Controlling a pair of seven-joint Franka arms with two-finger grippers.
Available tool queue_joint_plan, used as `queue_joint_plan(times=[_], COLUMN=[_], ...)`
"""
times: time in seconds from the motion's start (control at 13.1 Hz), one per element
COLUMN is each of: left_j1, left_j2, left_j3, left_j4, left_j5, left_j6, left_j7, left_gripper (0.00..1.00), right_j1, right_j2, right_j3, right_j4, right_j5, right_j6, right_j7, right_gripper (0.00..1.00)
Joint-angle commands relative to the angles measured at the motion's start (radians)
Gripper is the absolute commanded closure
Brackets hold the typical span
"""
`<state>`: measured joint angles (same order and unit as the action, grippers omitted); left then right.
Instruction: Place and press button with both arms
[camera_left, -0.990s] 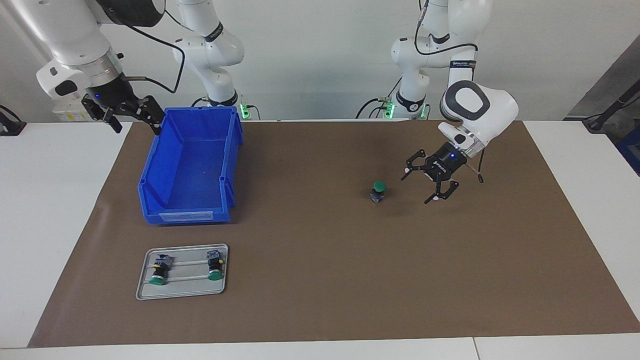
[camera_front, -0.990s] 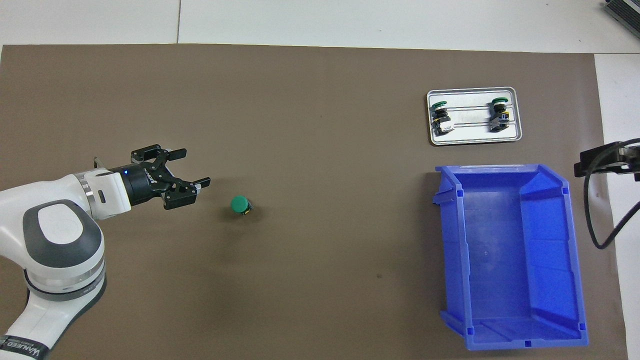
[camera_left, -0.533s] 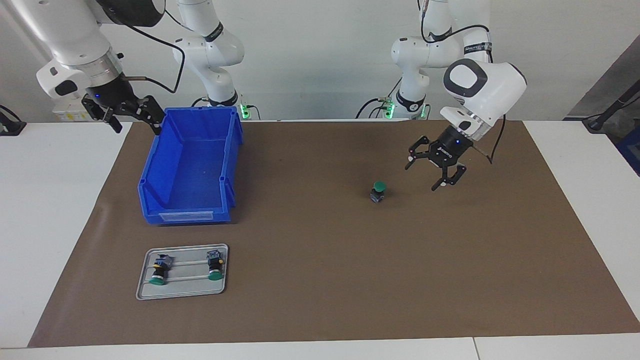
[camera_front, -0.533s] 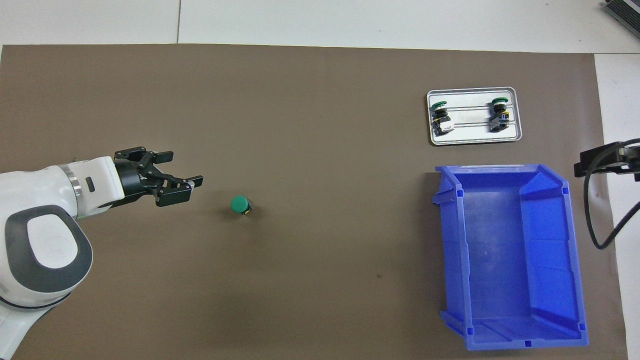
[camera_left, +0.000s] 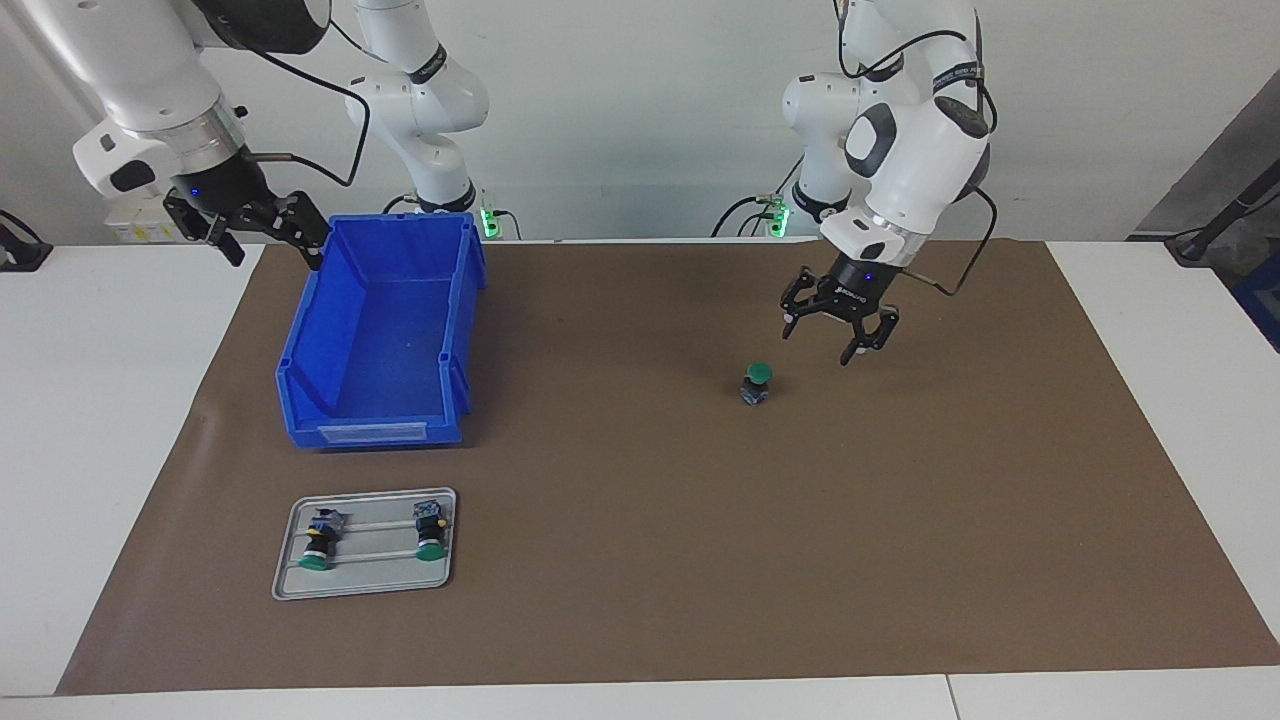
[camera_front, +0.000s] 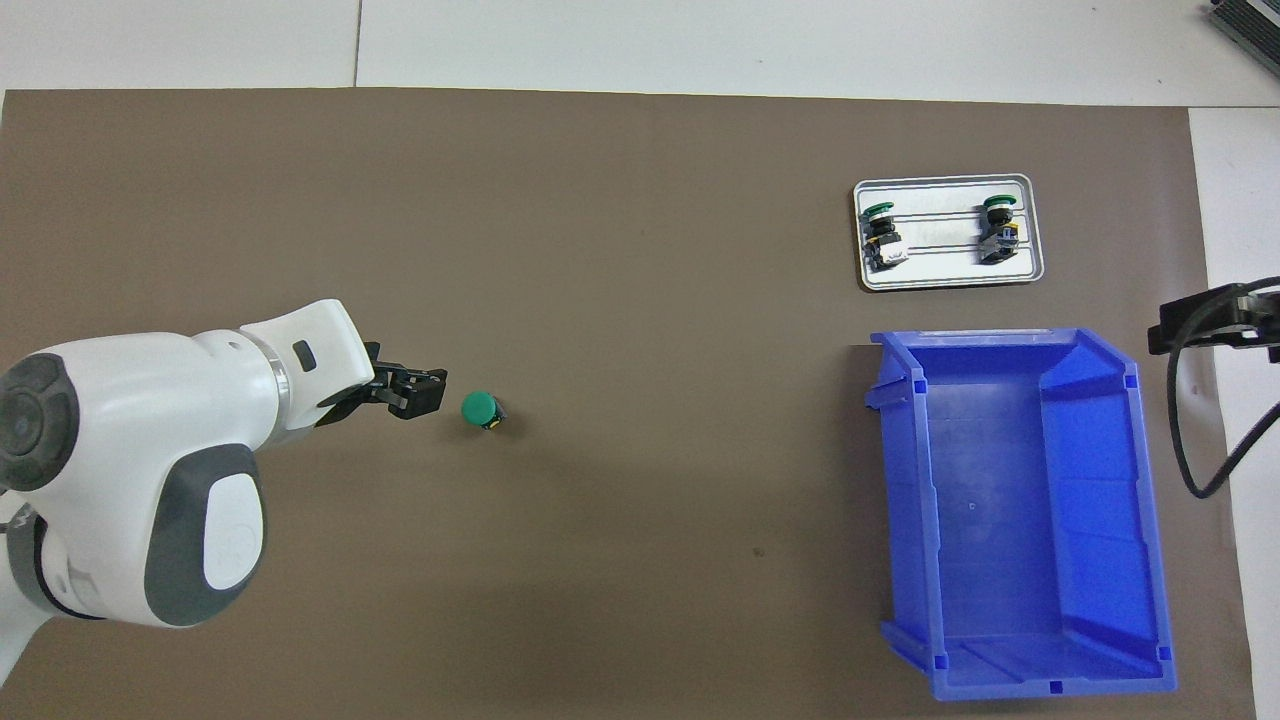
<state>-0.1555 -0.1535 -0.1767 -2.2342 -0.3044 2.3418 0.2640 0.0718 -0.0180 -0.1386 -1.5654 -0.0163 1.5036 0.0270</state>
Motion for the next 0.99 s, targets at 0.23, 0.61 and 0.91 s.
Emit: queue_joint_plan(times=[0.23,0.61,0.91], left_j1=[-0.105,-0.127,-0.13], left_j2=[0.092,0.149,0.19], left_j3=[0.003,0.003,0.002], left_j4=[0.073,0.082,0.074], left_j5=[0.264,0.317,0.317], left_j6=[-0.105,-0.093,-0.033], left_j7=[-0.346,-0.393,-0.393], left_gripper=[1.0,1.0,1.0], right_j1=[-0.012,-0.012,-0.012], right_j2=[-0.023,-0.025,-0.025], right_j3=[0.007,0.007,0.007], right_j4=[-0.027,-0.027,-0.027], right_j5=[0.007,0.007,0.007], right_j6=[-0.006,-0.006,-0.006], right_j7=[0.007,0.007,0.007], right_gripper=[0.0,0.0,0.0])
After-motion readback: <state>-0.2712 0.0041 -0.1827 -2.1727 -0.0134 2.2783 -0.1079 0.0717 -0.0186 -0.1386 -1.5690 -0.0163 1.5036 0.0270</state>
